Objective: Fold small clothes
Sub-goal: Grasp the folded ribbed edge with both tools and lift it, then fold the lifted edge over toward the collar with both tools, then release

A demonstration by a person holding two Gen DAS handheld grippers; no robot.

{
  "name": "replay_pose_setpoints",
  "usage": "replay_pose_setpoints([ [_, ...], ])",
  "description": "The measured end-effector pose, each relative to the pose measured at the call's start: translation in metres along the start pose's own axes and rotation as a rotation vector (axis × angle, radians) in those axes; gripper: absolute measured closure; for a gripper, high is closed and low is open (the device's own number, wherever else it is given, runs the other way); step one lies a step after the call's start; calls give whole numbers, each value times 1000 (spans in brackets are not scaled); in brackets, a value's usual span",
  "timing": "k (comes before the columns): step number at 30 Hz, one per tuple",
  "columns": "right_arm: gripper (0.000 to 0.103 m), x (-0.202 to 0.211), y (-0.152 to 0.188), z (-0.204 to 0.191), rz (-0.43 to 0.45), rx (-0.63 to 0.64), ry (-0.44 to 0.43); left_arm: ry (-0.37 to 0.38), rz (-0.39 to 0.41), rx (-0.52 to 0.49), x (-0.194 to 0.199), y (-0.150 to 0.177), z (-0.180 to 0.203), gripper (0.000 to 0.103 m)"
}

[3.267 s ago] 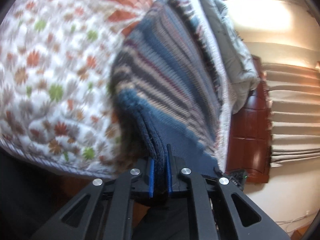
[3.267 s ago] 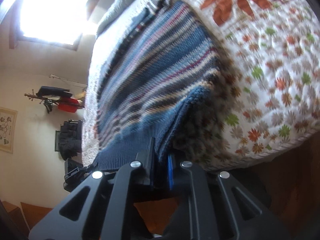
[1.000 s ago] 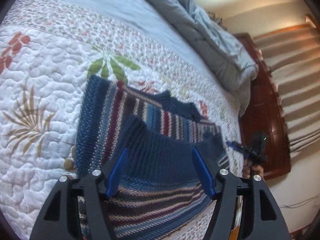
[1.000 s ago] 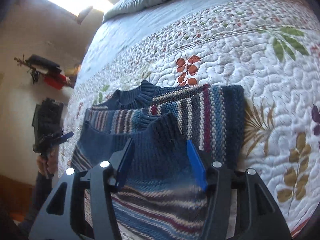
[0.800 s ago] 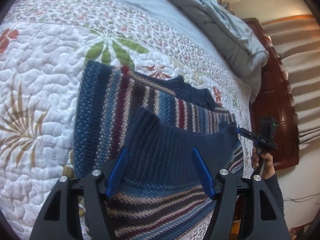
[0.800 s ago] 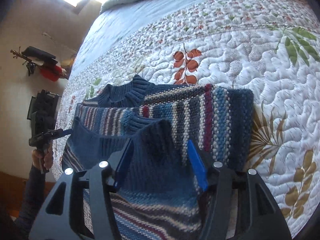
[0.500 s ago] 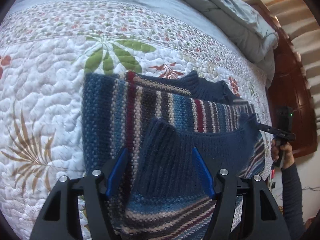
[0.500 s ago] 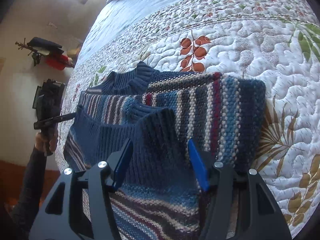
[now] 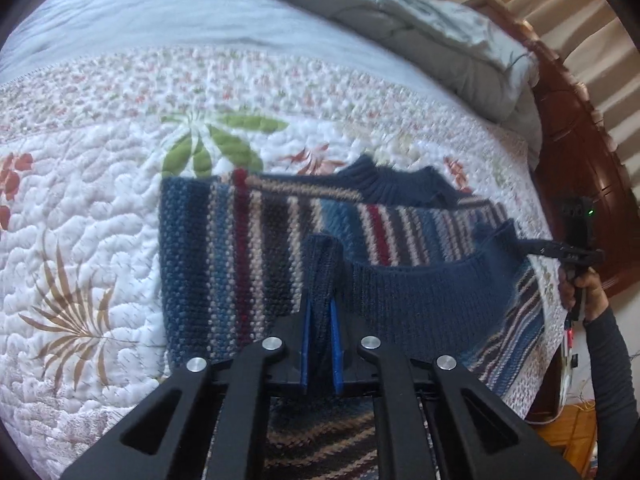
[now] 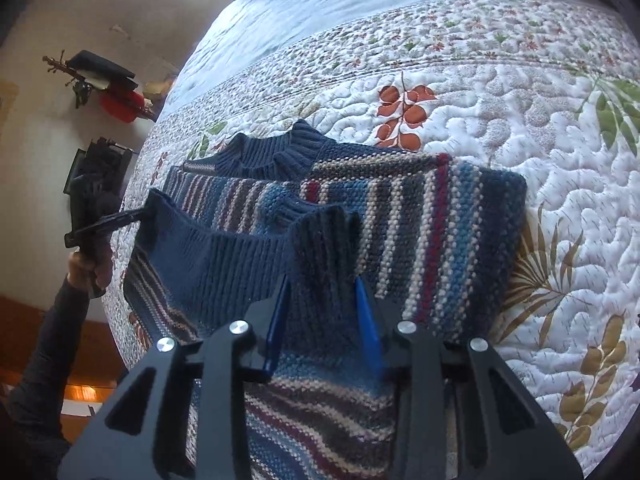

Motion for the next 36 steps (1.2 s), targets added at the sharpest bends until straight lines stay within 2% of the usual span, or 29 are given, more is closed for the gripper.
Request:
replay_pose_setpoints([
  [4,69,3,-6,-11,30,36,0,62,101,-20,21,-2,11,95],
  [6,69,-4,-7,-12,10,38,17,50,100,-7,18,-2,8,95],
  [9,69,-18,-5,-10,-21,48,59,12,48,24,2,5,-4,95],
  [11,81,-19,-4,-10,-16,52,74,-1,40,28,-5,8,-6,95],
  [12,94,-17,-5,-11,-3,60,77,-2,51,36,-4,8,-7,95],
  [16,94,8,-5,-13,69,47,77,-30,161,58,22,1,-7,96],
  [21,94,50,-6,-33,162,68,69,10,264,53,72,-9,8,96],
  [27,94,89,-37,-61,300,75,81,12,337,23,114,-47,21,96],
  [29,94,87,-53,-58,313,44,91,3,329,28,111,-64,19,96],
  [32,94,63,-71,-39,271,-8,154,-42,283,39,87,-79,8,96],
  [36,94,15,-77,-6,189,-92,230,-117,137,118,24,-75,-26,96],
])
Point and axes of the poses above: each gripper's, at about its wrist camera, not at the fingertips, and x roughly against the way its jaws point, z to its right, y to its underside, the point moved 8 cm from there along -x, roughly the way its jaws point, and after that the axes turned 4 degrees about -x, right-handed, at the moved point
